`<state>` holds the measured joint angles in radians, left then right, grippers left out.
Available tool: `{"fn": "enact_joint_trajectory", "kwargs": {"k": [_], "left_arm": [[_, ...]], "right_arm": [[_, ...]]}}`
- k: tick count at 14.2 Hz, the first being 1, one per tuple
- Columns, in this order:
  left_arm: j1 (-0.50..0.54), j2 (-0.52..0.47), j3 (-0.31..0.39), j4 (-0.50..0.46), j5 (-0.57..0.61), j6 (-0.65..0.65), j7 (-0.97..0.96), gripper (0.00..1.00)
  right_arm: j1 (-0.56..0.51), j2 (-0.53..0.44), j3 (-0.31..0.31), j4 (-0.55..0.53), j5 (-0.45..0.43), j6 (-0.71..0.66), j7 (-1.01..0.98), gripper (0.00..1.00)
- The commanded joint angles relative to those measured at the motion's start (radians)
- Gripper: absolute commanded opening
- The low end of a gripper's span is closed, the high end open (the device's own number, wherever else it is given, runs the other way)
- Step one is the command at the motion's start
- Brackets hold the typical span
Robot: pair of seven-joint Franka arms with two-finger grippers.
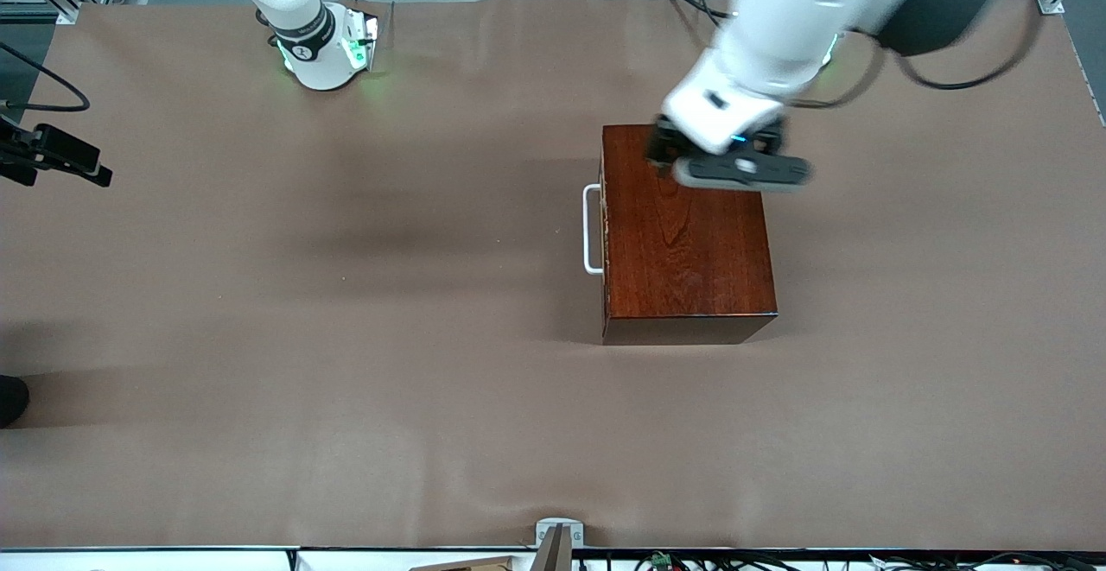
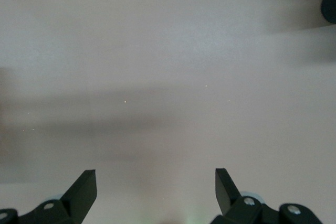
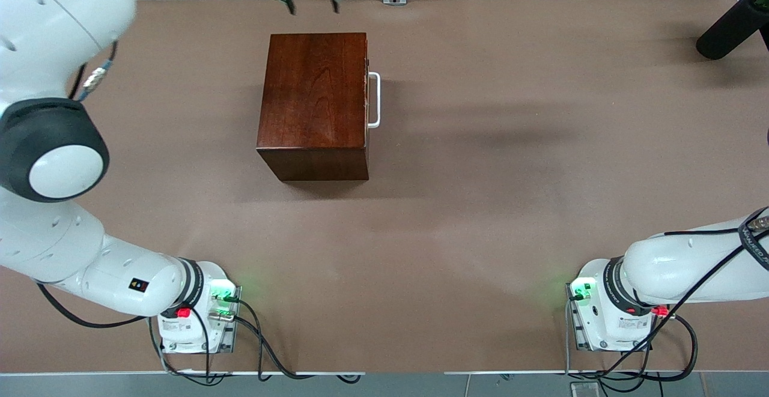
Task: Open drawer, take yellow block, close drawer
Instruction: 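Reach the left gripper across the box toward the metal drawer handle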
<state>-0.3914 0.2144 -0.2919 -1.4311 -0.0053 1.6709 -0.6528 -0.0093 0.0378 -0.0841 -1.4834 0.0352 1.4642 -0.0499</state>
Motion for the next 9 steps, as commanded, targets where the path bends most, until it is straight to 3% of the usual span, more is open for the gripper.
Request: {"fn": "enact_joint_trajectory", "kwargs": {"k": [1, 5, 9], "left_arm": [[-0.133, 0.095, 0.016, 0.11, 0.019, -0.028, -0.141, 1.0], [-0.294, 0.21, 0.048, 0.173, 0.089, -0.031, -0.313, 1.0], [-0.415, 0.296, 0.115, 0.172, 0.169, -0.053, -0.314, 1.0]], "right_arm": [[-0.021, 0.01, 0.015, 0.02, 0.009, -0.005, 0.007, 1.0], [-0.021, 0.01, 0.015, 0.02, 0.009, -0.005, 0.007, 1.0], [-0.021, 0.01, 0.015, 0.02, 0.011, 0.002, 0.007, 1.0]]}}
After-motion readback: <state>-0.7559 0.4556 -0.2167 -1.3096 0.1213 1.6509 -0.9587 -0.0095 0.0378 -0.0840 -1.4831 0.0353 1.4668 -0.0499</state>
